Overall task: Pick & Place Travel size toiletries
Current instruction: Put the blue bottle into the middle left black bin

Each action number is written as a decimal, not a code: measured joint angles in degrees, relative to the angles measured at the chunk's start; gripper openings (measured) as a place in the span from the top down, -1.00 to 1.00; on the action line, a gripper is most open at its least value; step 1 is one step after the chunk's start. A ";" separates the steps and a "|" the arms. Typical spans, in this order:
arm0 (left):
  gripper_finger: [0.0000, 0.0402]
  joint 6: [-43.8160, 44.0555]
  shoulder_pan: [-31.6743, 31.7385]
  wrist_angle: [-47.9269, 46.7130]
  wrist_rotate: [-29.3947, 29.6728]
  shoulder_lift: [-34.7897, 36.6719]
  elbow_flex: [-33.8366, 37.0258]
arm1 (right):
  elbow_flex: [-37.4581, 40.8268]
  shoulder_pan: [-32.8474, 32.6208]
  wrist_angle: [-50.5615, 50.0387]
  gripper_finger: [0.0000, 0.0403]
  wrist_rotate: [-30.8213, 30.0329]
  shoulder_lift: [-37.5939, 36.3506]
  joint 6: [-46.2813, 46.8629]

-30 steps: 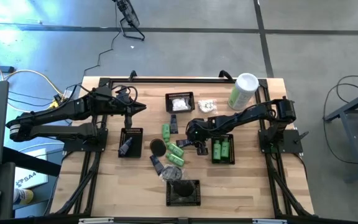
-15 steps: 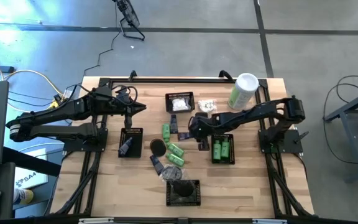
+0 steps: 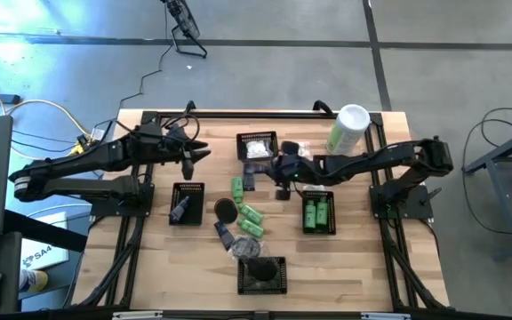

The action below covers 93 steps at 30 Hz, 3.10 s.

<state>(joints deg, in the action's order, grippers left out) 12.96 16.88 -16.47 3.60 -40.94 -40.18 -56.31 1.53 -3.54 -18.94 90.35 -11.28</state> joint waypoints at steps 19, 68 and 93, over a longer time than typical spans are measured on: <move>-0.10 17.19 -0.02 18.93 -4.92 -17.59 0.00 | 0.00 -0.45 11.93 0.31 -3.33 0.02 -5.50; 0.88 22.80 -0.02 33.44 -13.31 -29.11 -0.02 | 0.00 -0.43 11.75 0.30 -3.50 0.07 -5.60; 0.93 14.64 0.00 33.09 -13.52 -28.54 0.00 | 0.00 -4.99 11.11 -0.52 -20.45 -0.58 -7.51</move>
<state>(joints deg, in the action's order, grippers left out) 27.60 16.88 16.62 -9.92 -69.48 -40.18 -56.31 -3.46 7.57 -39.38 89.77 -18.79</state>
